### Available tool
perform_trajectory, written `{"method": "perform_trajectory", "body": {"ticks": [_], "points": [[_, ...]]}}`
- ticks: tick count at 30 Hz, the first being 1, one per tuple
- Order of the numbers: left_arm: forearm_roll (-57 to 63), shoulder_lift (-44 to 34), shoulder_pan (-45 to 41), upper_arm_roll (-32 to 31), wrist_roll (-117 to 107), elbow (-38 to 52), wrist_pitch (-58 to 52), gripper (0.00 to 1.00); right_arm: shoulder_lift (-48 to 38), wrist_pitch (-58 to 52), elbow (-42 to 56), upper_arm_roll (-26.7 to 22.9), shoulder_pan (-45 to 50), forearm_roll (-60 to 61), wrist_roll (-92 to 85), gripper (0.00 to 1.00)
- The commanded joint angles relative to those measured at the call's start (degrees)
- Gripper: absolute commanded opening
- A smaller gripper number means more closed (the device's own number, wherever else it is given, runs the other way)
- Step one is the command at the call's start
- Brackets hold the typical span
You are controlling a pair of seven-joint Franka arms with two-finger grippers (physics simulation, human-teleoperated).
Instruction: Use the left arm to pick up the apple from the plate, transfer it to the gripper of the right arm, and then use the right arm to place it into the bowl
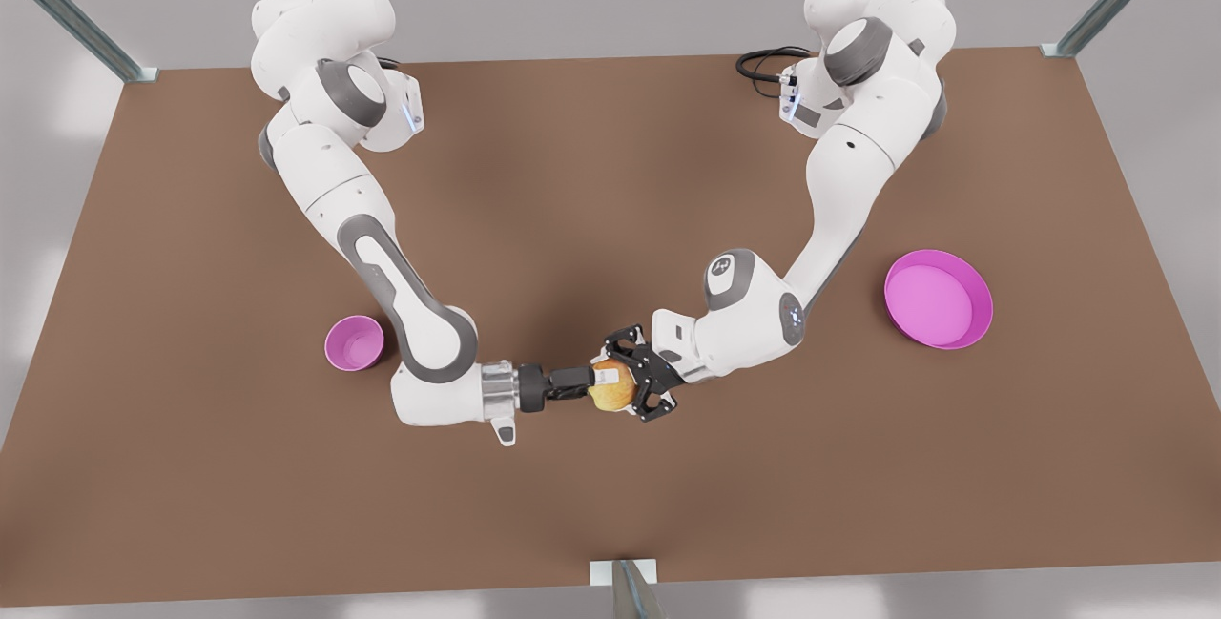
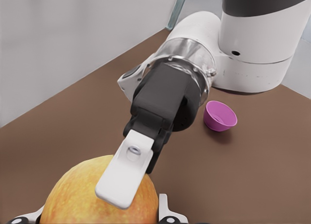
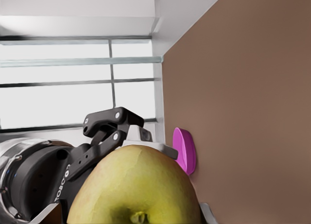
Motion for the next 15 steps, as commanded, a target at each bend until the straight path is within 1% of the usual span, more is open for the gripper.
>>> {"method": "perform_trajectory", "body": {"ticks": [1, 15], "points": [[-0.64, -0.12, 0.0, -0.03, 3.96, 0.04, -0.21, 0.75, -0.09, 0.4, 0.02, 0.09, 0.0, -0.02, -0.89, 1.0], [-0.64, -0.03, -0.35, -0.03, 3.96, -0.4, 0.67, 0.75, 0.44, 0.75, 0.02, 0.53, 0.88, -0.02, -1.42, 1.0]]}}
